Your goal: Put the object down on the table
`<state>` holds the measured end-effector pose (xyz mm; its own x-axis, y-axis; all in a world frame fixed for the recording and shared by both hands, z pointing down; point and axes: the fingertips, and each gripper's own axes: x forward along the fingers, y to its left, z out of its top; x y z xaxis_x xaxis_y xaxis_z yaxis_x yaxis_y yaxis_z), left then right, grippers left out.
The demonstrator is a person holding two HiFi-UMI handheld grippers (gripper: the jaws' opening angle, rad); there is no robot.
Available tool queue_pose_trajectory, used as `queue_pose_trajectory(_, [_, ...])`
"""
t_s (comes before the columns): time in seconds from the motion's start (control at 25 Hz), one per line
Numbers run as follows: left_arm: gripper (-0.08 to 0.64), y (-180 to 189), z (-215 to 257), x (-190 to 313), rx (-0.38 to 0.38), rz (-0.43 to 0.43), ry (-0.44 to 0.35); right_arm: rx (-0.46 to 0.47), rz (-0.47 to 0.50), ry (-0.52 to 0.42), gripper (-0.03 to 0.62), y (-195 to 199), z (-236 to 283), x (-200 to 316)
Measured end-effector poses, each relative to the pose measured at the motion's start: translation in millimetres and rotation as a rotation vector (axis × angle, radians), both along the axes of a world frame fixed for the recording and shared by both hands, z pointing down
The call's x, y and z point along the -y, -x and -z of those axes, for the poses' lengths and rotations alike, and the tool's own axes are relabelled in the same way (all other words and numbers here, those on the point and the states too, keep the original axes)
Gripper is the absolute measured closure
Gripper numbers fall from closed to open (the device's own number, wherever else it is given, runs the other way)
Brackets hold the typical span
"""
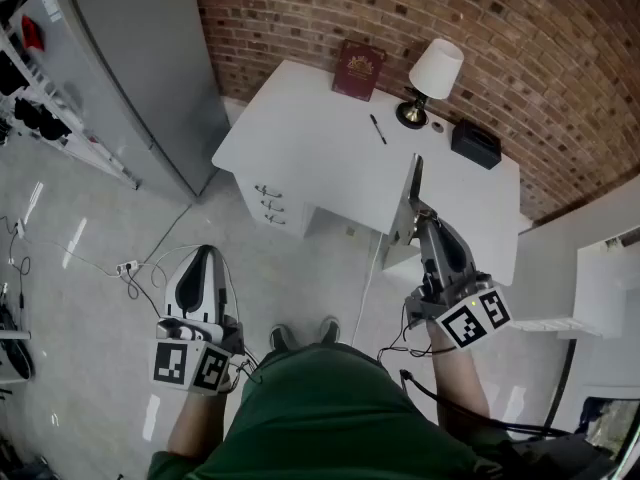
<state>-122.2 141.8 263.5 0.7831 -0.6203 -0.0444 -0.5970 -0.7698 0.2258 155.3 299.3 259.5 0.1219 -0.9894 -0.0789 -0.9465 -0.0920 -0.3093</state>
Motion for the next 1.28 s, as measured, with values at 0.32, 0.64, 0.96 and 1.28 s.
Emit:
queue_pose_trajectory(0.32, [0.537, -27, 2, -15, 0.016, 0.013, -0.015, 0.009, 0.020, -0.007, 0.569, -27, -3, -6])
queue_pose_trajectory(0.64, [0.537, -62, -1, -36, 0.046, 0.046, -0.020, 0.027, 0.094, 0.010, 0.568, -59, -20, -2])
queue_pose_trajectory(0.96, [0.537, -62, -8, -39, 0.096, 0.137, -0.006, 0.068, 0.166, 0.037, 0.568, -80, -39, 26])
queue_pose_trajectory(1.28, [0.537, -51, -13, -7, 0.093, 0.192, -0.008, 0.048, 0.216, 0.063, 0.569, -75, -52, 77])
